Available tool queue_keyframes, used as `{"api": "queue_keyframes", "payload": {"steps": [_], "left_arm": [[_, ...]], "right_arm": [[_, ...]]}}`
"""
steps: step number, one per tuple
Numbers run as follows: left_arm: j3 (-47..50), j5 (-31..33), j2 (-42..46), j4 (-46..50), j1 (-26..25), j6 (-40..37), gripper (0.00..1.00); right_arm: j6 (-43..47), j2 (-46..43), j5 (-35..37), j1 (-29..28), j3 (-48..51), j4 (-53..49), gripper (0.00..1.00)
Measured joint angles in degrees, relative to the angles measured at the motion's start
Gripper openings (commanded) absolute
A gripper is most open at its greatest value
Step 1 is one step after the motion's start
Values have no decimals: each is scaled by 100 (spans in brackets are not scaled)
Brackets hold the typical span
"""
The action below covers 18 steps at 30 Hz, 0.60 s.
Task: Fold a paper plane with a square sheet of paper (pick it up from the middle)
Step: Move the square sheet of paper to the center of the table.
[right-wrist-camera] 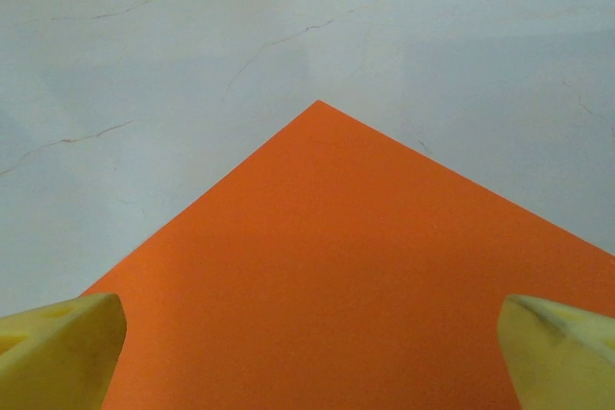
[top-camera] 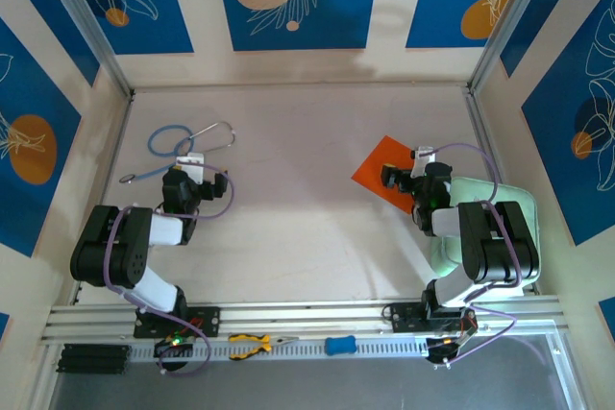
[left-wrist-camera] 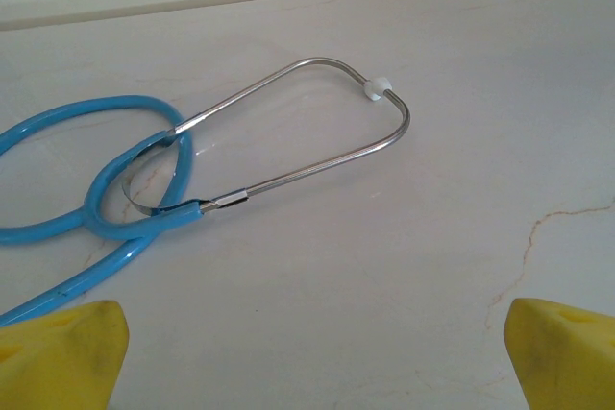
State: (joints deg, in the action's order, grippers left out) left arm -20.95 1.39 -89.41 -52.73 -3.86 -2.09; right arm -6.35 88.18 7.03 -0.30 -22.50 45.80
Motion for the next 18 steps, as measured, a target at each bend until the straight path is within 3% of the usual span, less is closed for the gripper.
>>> {"api": "queue_keyframes", "payload": {"steps": [12,18], "left_arm": [[479,0,55,-590,0,4,100],[372,332,1016,155,0,107,100]], "right_arm": [[144,-116,-184,-50,-7,-98,100],[160,-393,-363,-57,-935,-1561,95]]}}
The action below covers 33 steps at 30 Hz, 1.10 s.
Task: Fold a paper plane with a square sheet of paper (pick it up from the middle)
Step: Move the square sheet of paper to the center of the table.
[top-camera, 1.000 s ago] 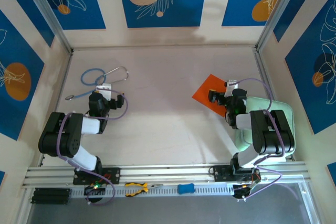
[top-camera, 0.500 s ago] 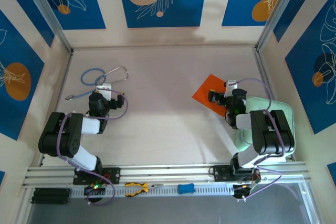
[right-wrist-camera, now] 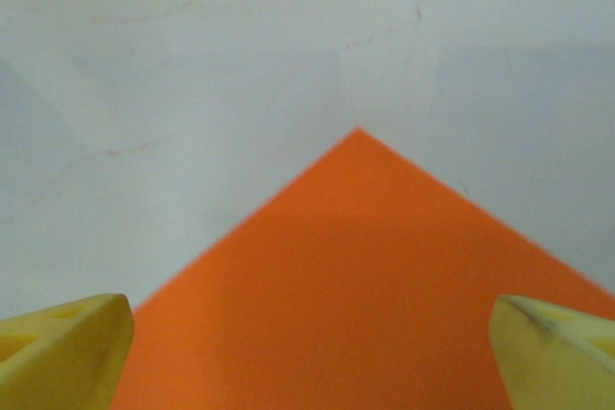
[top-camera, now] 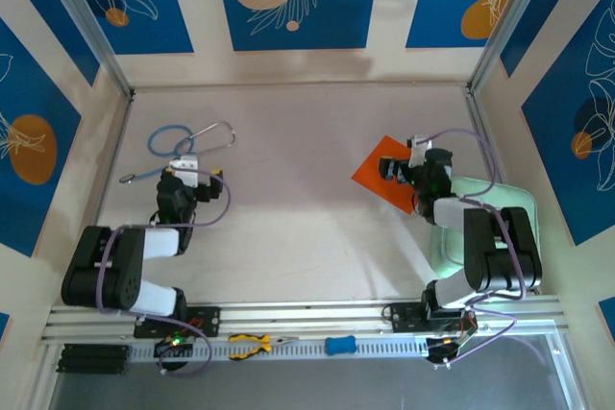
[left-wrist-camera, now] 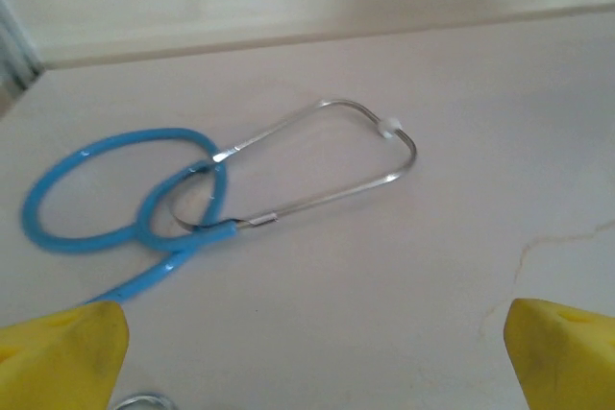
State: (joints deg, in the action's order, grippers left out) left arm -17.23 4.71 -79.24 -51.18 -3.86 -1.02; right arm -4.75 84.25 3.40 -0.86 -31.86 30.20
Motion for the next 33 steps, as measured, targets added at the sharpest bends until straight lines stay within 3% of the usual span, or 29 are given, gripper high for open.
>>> {"api": "queue_keyframes", "payload": {"steps": [5,10,16,24,33], "left_arm": [[-378,422,721,984,0,286,100],[-442,396,1344,1836,0,855,100],[-1198,-527,1373,3373,68,1840,100],[-1467,-1884,1193,3943,85,2695,100],[-1464,-2448,1432,4282,72,3134,100]], "right_arm": [[-153,-391,-85,-79,-691,-1029,99],[-1027,-426,-313,-35,-1565,-2559,99],[-2061,177,-798,229,-2656,-3934,99],[-2863,1220,-1003,262,-3283,-5298,99],[-3200,1812,-260,-4,-3731,-6030,99]]}}
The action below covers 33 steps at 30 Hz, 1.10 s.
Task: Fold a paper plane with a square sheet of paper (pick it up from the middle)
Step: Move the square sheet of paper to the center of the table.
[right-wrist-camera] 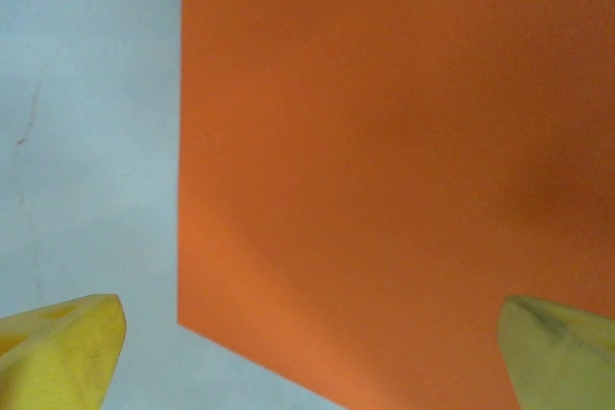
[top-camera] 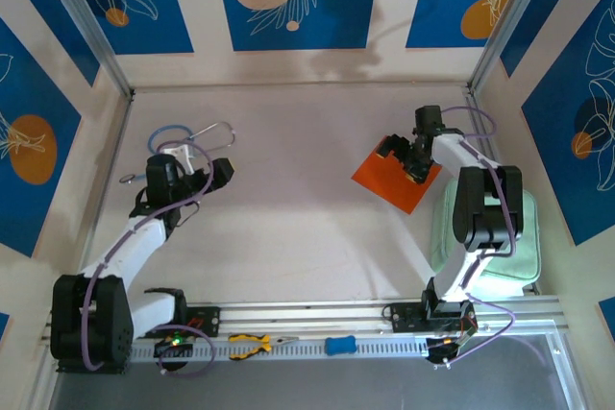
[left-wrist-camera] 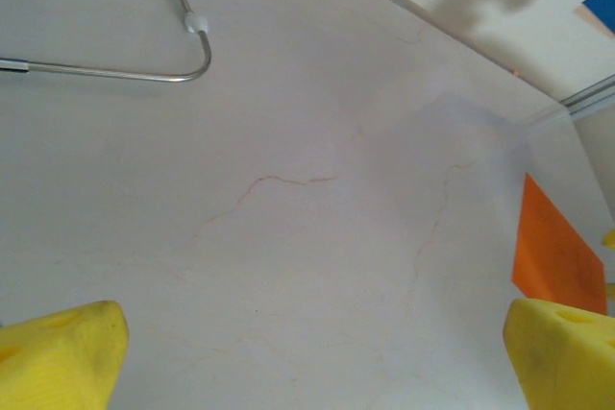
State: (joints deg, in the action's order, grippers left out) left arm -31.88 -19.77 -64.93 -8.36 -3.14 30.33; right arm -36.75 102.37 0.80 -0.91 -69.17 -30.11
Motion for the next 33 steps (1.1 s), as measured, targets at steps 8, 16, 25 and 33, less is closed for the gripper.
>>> {"api": "queue_keyframes", "payload": {"steps": [8,16,25,33], "left_arm": [[44,-83,369,208,-4,96,100],[57,-76,632,629,-4,118,100],[-435,431,1220,2035,-11,63,100],[-905,1091,1528,3080,-9,63,100]], "right_arm": [[-44,404,525,-125,-260,-190,99],[-42,756,651,-254,-437,-321,99],[22,977,590,-756,-763,-470,100],[68,1027,612,-1622,-807,-509,100]]}}
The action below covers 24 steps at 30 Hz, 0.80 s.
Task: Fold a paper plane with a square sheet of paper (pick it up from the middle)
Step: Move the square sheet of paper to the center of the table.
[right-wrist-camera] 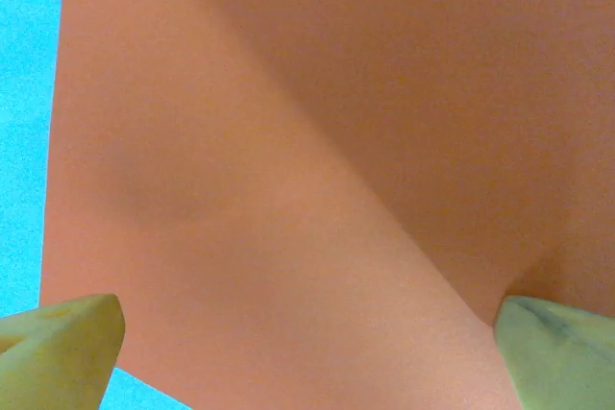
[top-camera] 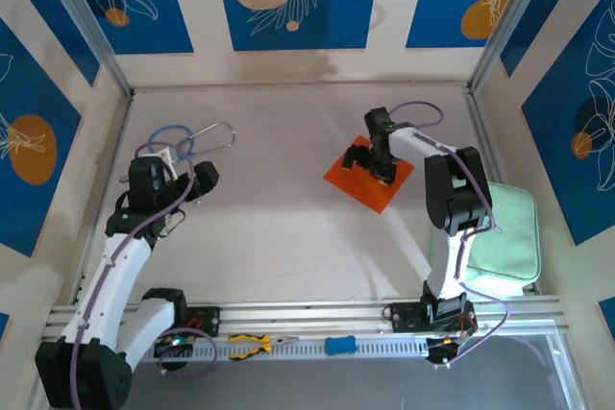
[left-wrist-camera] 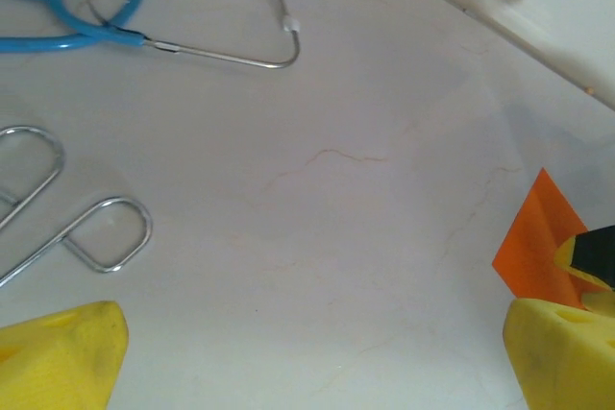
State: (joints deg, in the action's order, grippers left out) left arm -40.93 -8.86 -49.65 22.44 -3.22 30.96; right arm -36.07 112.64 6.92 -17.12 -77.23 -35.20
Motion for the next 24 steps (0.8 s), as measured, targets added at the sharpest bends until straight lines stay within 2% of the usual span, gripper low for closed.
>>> {"api": "queue_keyframes", "payload": {"steps": [10,18,20,24], "left_arm": [[127,-306,990,-74,0,35,100],[168,-581,1054,-94,0,70,100],[168,-658,1051,-101,0,72,100],[341,-1032,1016,-468,-13,356,100]], "right_arm": [[-114,-483,31,-1279,776,632,100],[4,-1091,-238,-2173,1458,1102,100],[2,-1325,-313,-2199,1587,1143,100],[-55,-1720,-457,-1779,1631,1287,100]]}}
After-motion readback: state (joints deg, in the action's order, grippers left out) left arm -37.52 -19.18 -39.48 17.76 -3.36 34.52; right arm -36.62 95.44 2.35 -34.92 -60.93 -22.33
